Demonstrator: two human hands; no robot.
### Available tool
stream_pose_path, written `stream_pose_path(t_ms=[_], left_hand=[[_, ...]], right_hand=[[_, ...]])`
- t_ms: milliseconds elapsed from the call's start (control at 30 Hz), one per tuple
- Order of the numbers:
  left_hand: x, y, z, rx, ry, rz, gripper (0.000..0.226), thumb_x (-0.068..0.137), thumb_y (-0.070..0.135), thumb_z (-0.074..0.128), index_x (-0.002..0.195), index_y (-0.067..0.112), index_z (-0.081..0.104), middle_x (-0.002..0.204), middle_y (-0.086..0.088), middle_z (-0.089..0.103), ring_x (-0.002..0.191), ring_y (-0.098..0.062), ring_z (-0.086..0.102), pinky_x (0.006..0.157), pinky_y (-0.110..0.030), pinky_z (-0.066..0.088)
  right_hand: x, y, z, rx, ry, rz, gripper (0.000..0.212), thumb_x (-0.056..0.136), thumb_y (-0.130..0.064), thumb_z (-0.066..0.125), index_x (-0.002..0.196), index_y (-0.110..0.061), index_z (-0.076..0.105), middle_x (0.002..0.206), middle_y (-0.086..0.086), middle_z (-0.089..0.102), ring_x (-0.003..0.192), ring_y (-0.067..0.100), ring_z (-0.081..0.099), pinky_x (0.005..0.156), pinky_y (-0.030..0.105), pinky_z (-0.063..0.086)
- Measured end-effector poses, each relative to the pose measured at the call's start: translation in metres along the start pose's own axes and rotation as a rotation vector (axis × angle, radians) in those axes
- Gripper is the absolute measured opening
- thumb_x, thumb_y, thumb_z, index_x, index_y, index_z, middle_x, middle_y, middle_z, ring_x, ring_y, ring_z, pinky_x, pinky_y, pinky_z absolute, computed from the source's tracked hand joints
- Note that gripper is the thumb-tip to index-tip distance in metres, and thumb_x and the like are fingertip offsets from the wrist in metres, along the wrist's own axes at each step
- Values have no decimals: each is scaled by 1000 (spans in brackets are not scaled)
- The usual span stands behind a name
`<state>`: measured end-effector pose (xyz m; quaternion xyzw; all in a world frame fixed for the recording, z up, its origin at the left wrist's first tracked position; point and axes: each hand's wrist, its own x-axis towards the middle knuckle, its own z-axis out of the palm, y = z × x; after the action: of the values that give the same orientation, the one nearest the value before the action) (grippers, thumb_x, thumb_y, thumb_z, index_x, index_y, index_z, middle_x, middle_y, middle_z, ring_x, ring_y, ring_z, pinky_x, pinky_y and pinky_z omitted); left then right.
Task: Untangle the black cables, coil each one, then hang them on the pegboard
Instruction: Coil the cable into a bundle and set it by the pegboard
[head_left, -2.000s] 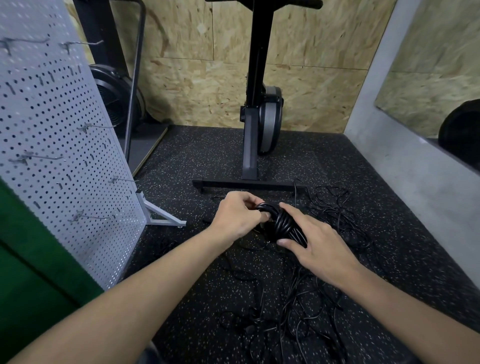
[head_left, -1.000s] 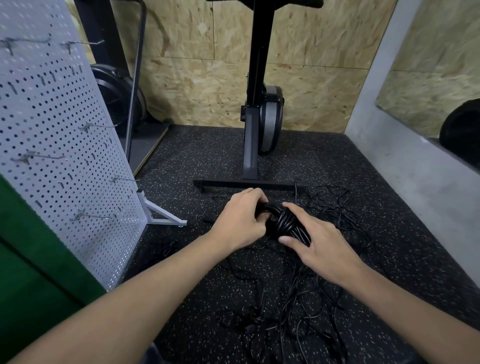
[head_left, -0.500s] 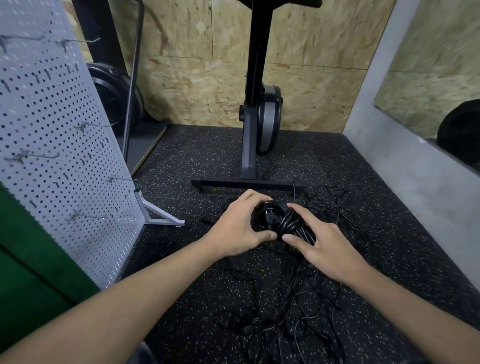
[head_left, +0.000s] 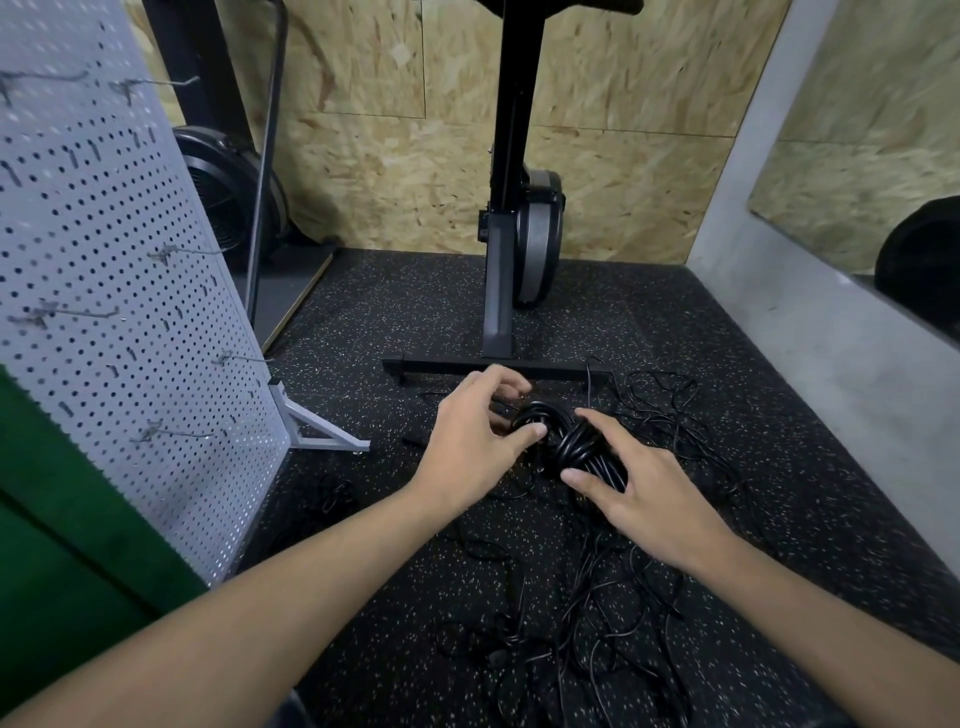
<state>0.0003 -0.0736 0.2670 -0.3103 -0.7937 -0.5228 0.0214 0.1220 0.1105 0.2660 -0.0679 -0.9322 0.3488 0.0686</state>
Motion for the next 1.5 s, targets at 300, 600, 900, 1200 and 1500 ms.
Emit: stream_pose_path(t_ms=[300,600,900,1200,1500], left_hand=[[-4,0,9,154,32,30,23,86,24,84,97,26,63,89,12,62,88,-5,59,77,-17,46],[7,7,-6,106,-29,-75,22,88,22,82,108,26,72,85,9,63,76,-3,59,71,-8,44],[-3,4,2,165,96,-2,19,85,25,85,88,23,67,88,10,62,84,-5,59,76,-15,46],[-7,8,16,331,8,-63,10,91,33,75,88,28,67,77,14,67,73,-3,64,70,-33,57],[-3,12,18,387,-42,-145,12,88,34,73,88,25,65,77,8,67,75,-17,66,70,-37,57]], right_hand=[[-2,1,2,-92,27,-11,73,96,-56,62,160,-42,29,89,-21,57,67,-9,60,66,22,40],[3,0,3,-49,38,-86,72,98,-51,64,160,-37,32,119,-10,68,67,-6,62,74,22,44],[0,1,5,-101,104,-87,72,96,-57,63,159,-42,32,118,-12,66,72,-5,62,81,31,50],[1,0,9,-223,90,4,73,96,-59,60,159,-43,27,111,-12,63,74,-1,58,89,40,54],[2,0,11,-293,70,40,73,97,-60,59,159,-46,24,116,-8,63,87,13,61,89,41,55]])
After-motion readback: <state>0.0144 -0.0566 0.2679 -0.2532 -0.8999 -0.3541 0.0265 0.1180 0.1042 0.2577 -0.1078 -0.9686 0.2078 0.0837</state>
